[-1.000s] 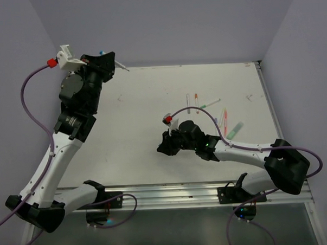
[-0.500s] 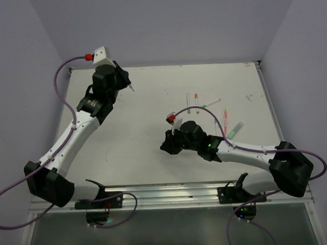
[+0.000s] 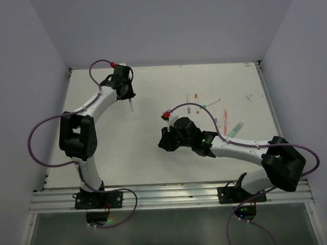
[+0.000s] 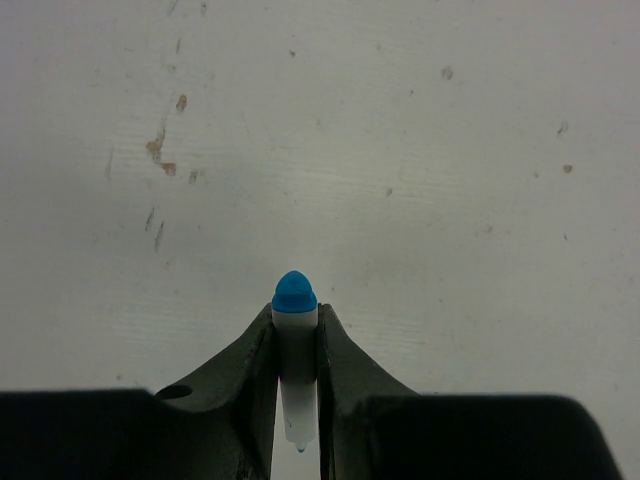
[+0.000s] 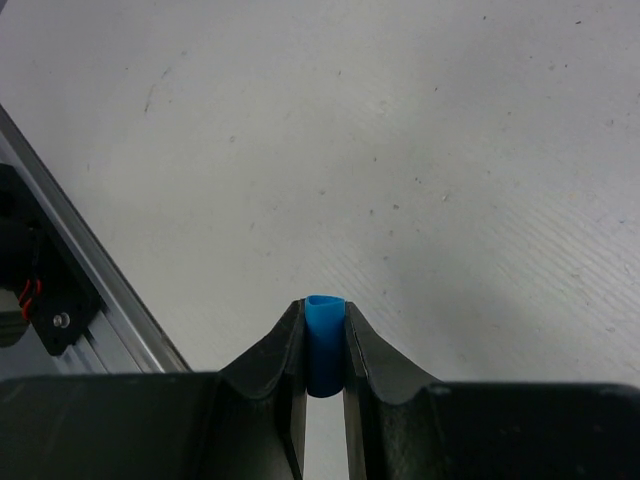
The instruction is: Open the pen caps
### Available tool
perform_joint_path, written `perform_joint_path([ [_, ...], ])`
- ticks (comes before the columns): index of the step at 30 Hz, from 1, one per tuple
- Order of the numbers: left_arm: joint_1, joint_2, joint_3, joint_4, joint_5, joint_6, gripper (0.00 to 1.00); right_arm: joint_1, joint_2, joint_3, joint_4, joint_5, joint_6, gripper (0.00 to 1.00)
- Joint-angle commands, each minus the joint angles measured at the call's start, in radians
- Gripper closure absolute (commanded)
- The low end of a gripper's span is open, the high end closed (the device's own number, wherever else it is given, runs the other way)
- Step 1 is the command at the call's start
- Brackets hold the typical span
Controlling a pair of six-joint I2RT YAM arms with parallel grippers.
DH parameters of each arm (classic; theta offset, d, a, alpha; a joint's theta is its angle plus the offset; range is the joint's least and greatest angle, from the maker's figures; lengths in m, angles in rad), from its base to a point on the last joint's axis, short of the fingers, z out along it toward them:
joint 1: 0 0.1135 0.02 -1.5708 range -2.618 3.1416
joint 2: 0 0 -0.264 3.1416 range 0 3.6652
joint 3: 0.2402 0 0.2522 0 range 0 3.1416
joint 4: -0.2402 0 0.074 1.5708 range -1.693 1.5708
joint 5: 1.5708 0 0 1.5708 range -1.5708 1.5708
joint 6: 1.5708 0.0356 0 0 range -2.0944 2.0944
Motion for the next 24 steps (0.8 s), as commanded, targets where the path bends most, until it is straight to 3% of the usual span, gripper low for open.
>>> perform_joint_path([
  [1, 0.059, 0.113, 0.118, -0.055, 0.095, 0.046, 1.0, 0.002, 0.016, 0.052, -0.02, 0.028, -0.016, 1.0],
  [5, 0.097, 0.233, 0.218, -0.106, 0.111, 0.059, 1.0, 0.002, 0.065, 0.092, -0.02, 0.027, -0.019, 1.0],
  [12, 0.131, 0.348, 0.218, -0.094, 0.134, 0.047, 0.99, 0.002, 0.153, 0.141, -0.014, 0.017, -0.011, 1.0],
  [19, 0.139, 0.367, 0.192, -0.06, 0.111, 0.033, 0.83, 0.002, 0.214, 0.163, 0.03, 0.025, 0.015, 1.0],
  [24, 0.145, 0.353, 0.173, -0.051, 0.108, 0.024, 0.65, 0.002, 0.271, 0.186, 0.064, 0.033, 0.043, 1.0],
])
